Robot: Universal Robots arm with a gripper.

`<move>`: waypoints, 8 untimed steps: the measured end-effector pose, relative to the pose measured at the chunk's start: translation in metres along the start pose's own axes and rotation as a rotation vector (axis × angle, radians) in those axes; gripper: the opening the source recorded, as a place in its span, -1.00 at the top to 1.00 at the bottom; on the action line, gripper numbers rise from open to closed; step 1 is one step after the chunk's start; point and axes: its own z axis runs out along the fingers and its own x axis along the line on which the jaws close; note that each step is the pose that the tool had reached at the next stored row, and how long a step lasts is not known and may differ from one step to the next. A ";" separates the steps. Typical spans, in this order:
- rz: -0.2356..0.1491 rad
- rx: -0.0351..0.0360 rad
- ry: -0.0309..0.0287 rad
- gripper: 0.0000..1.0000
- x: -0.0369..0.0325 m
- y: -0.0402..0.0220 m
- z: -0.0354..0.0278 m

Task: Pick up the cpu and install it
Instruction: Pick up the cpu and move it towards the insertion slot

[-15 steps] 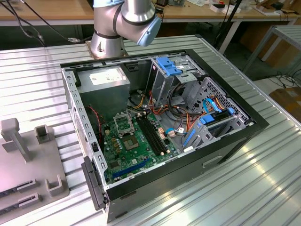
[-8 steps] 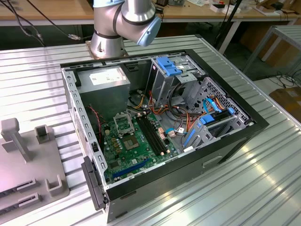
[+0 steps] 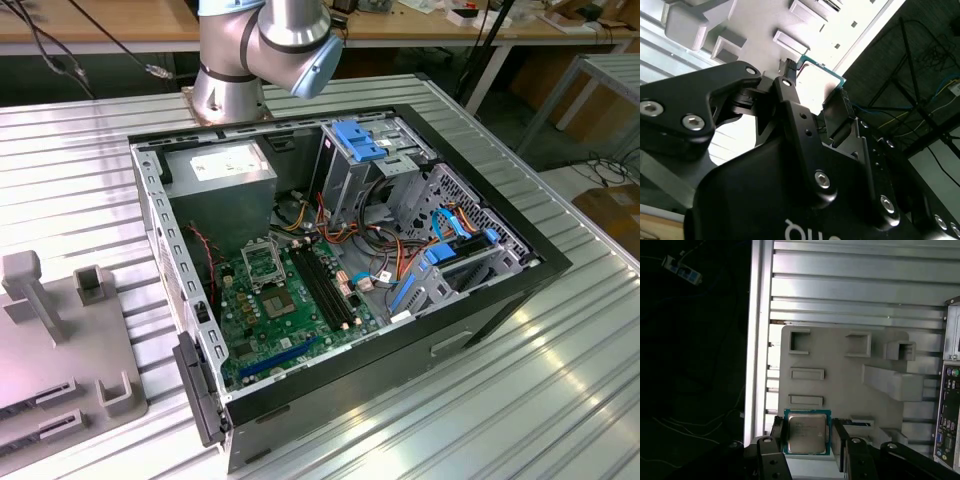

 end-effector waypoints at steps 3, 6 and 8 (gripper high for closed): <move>0.000 0.0000 0.0005 0.05 0.0002 0.0000 -0.0050; 0.000 -0.0001 0.0009 0.05 0.0004 0.0000 -0.0100; 0.000 0.0000 0.0012 0.05 0.0006 -0.0001 -0.0137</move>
